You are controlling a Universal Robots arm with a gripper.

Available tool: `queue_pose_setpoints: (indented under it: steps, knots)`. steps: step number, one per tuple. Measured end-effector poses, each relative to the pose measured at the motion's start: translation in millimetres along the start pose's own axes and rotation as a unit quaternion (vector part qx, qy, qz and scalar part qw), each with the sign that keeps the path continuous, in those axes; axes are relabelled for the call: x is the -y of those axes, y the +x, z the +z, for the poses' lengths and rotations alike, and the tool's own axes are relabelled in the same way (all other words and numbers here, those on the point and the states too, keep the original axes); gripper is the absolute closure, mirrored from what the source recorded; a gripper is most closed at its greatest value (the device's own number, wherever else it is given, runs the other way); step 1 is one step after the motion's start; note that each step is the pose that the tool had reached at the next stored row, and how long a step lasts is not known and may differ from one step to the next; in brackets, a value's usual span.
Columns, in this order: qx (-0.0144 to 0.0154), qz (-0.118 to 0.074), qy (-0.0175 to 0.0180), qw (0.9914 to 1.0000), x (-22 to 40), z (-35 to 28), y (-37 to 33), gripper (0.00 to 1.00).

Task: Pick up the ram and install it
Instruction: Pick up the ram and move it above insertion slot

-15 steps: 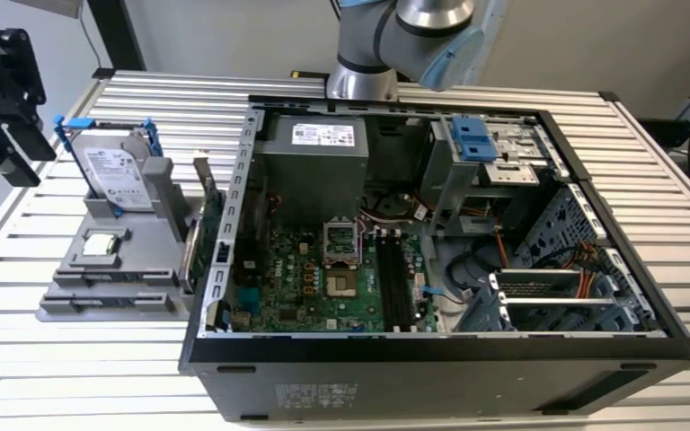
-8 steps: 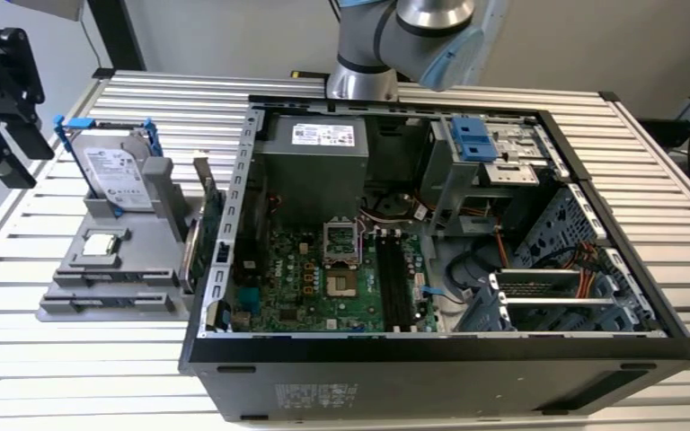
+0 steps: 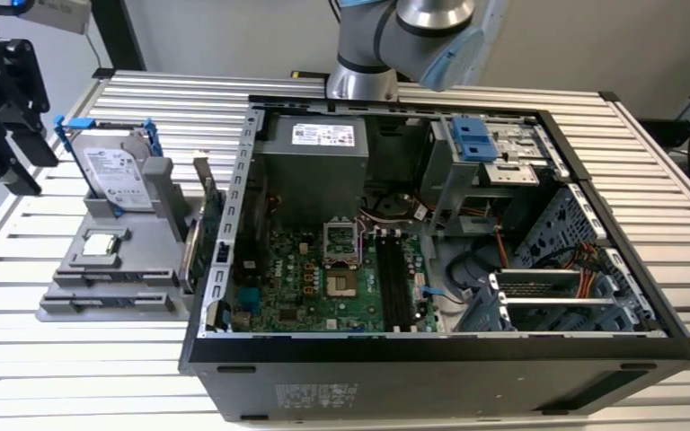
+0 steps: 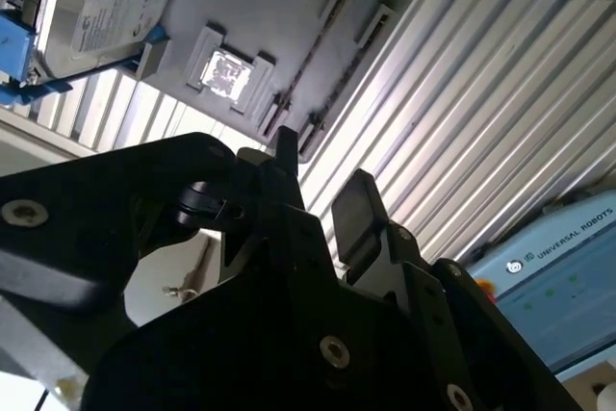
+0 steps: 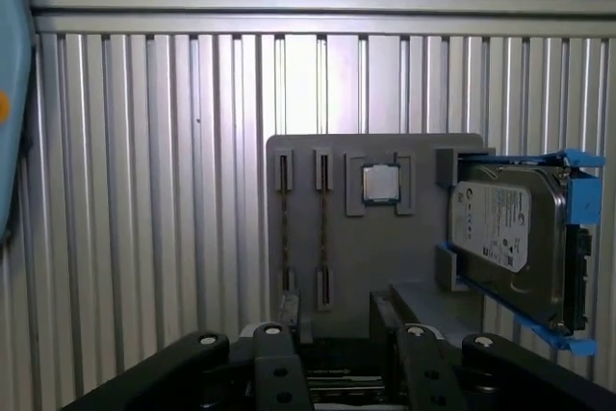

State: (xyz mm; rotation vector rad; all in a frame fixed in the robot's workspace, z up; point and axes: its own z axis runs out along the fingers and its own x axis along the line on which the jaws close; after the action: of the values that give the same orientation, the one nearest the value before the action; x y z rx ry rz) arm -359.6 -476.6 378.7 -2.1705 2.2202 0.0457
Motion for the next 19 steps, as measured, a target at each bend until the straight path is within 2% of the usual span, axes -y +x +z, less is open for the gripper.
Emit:
queue_pose_setpoints:
  steps: [3, 6, 8, 16, 19]
  knots:
    - [0.0005, -0.001, 0.0, 1.0, -0.1, 4.3, 0.2, 0.0]
    - [0.0028, -0.002, 0.0, 0.99999, -0.1, 6.9, 0.3, 0.0]
    - [0.0032, -0.002, 0.0, 0.99999, -0.1, 8.7, 0.4, 0.0]
    - [0.0036, -0.006, -0.0001, 0.99998, -0.2, 19.0, 0.9, 0.0]
    - [0.0036, -0.006, -0.0003, 0.99997, -0.1, 19.7, 0.9, 0.0]
